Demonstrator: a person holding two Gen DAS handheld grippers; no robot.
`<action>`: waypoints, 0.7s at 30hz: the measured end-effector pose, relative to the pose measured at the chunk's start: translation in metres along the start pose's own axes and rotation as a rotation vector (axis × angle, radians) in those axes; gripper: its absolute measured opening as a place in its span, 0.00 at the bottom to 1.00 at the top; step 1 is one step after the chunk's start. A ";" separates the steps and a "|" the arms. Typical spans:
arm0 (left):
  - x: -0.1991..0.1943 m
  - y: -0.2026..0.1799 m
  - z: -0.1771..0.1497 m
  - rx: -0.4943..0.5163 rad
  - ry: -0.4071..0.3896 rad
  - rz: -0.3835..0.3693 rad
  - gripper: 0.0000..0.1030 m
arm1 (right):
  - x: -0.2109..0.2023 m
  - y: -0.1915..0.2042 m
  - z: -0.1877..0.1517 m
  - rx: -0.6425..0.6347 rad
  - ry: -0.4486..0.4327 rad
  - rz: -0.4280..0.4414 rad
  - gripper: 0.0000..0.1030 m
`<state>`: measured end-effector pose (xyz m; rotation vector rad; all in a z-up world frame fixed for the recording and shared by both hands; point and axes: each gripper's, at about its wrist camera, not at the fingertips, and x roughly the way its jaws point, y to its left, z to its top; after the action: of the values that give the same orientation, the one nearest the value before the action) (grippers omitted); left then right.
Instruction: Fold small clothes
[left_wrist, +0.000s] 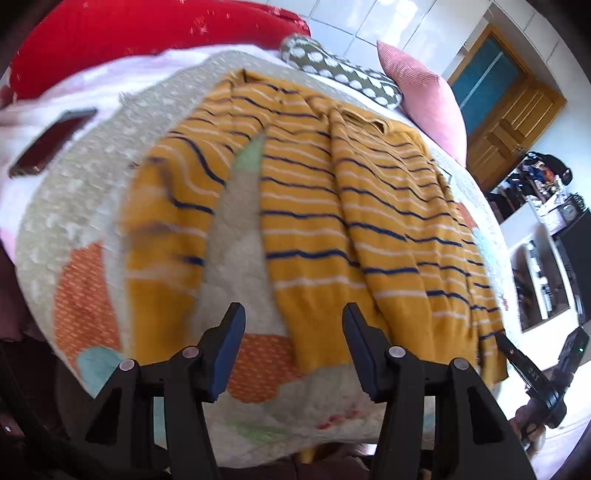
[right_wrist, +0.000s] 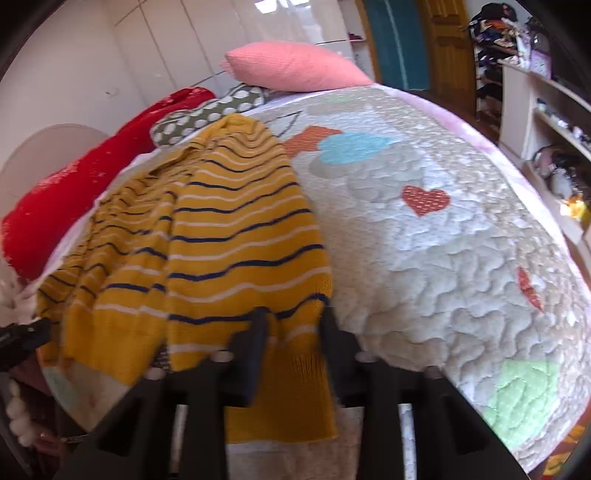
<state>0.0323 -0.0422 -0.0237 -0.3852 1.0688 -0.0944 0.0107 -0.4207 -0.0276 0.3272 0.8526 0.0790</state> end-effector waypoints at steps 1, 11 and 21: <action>0.003 0.001 0.000 -0.014 0.011 -0.015 0.52 | -0.004 -0.003 0.005 0.019 -0.010 -0.014 0.07; 0.032 -0.006 0.000 -0.007 0.070 -0.051 0.63 | -0.049 -0.027 0.033 0.099 -0.164 -0.228 0.30; 0.046 -0.034 0.006 0.126 0.073 -0.036 0.19 | 0.055 0.052 0.020 0.057 0.132 0.247 0.52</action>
<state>0.0637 -0.0841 -0.0482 -0.2893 1.1224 -0.2082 0.0651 -0.3654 -0.0393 0.4842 0.9436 0.3086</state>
